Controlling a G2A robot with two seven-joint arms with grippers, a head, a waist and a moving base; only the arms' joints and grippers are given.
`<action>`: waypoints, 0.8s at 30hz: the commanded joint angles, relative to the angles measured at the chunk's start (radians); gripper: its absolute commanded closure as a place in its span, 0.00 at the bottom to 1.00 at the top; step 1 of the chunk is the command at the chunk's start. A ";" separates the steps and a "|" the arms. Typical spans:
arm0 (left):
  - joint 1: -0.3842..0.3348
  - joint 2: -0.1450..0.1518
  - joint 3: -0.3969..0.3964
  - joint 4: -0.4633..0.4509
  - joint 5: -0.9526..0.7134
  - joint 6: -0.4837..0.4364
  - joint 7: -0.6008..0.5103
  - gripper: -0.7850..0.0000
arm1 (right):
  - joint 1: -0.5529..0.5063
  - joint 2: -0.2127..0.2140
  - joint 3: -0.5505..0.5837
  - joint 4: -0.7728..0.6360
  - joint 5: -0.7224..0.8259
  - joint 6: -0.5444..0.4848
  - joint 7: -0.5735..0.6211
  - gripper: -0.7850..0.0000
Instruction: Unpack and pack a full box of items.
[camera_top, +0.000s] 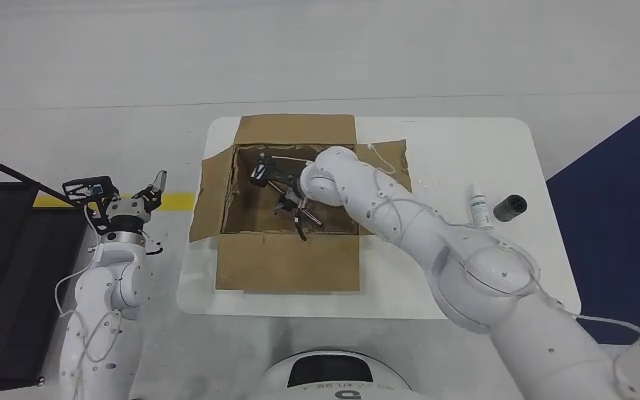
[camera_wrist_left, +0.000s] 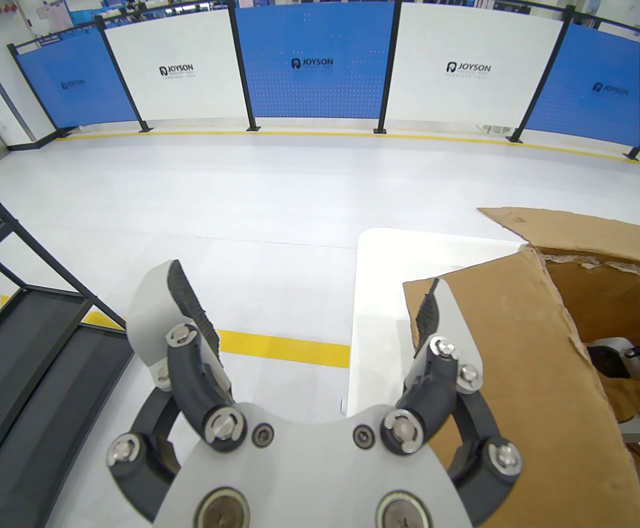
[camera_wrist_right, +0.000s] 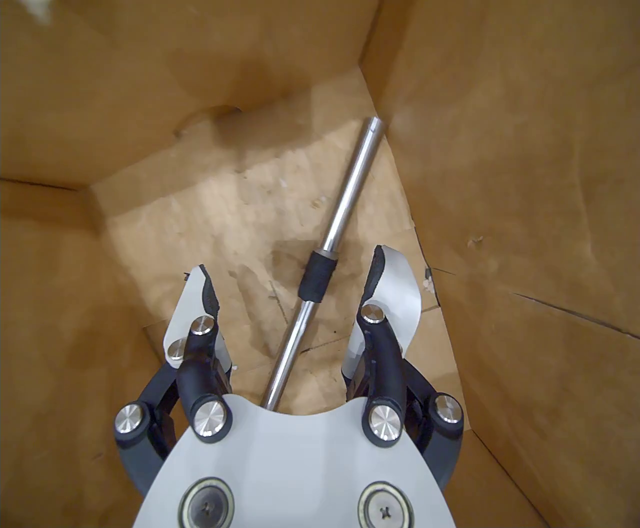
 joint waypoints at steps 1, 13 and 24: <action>0.000 0.000 0.000 0.000 0.000 0.000 0.000 0.00 | 0.002 -0.027 -0.002 0.040 -0.002 -0.007 0.008 0.26; 0.000 0.000 0.000 0.000 0.000 0.000 0.000 0.00 | 0.014 -0.136 -0.007 0.226 -0.052 -0.029 -0.015 0.53; 0.000 0.000 0.000 0.000 0.000 0.000 0.000 0.00 | 0.018 -0.191 0.009 0.346 -0.065 -0.036 -0.014 0.60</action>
